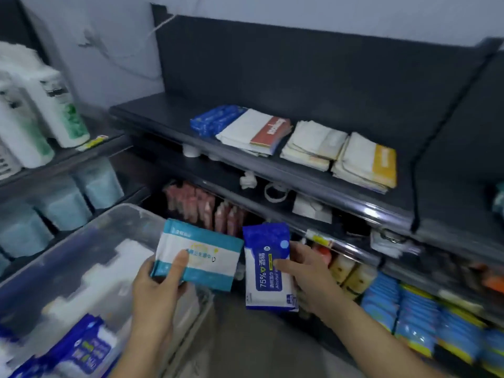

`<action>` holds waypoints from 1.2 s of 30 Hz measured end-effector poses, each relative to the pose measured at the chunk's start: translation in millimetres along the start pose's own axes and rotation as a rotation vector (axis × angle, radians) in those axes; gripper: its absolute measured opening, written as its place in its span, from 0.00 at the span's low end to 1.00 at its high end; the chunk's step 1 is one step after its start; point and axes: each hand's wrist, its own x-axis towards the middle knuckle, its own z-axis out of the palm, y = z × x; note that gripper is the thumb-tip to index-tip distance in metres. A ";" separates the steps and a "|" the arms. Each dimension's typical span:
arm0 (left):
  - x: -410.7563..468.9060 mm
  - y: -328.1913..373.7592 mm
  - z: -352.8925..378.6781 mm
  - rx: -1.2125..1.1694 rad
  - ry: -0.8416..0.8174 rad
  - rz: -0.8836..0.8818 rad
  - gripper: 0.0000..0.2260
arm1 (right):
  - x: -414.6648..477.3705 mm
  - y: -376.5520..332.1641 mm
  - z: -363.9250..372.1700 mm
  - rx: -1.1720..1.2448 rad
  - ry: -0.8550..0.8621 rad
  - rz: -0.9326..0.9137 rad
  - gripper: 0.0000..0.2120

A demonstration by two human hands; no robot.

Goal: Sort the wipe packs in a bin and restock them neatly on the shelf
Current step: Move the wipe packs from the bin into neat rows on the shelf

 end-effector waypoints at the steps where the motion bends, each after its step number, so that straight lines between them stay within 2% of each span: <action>1: -7.2 -1.8 19.9 0.008 -0.031 0.000 0.04 | -6.2 -3.1 -20.6 0.013 0.023 -0.010 0.16; 14: -159.8 -37.9 287.8 -0.039 -0.365 0.025 0.02 | -79.3 -1.1 -329.7 0.092 0.339 -0.137 0.15; 18: -214.4 -52.1 363.2 -0.028 -0.501 -0.022 0.03 | -103.7 -6.5 -411.0 0.116 0.455 -0.183 0.12; 22: -259.6 -66.4 427.5 -0.004 -0.637 -0.051 0.11 | -127.0 -11.0 -474.0 0.161 0.566 -0.236 0.12; 26: -284.7 -86.9 485.4 0.034 -0.722 -0.083 0.10 | -142.1 -7.5 -525.7 0.213 0.707 -0.266 0.14; 29: -291.5 -105.9 526.6 0.051 -0.755 -0.122 0.15 | -145.2 -10.3 -558.9 0.274 0.786 -0.270 0.13; 31: -291.3 -118.1 552.9 0.062 -0.773 -0.134 0.15 | -142.6 -16.7 -581.0 0.298 0.834 -0.266 0.12; 33: -288.9 -130.7 578.1 0.118 -0.792 -0.102 0.15 | -136.0 -25.8 -601.9 0.292 0.865 -0.265 0.12; 36: -283.3 -145.9 608.5 0.297 -0.805 0.039 0.14 | -119.3 -41.9 -629.1 0.261 0.882 -0.268 0.13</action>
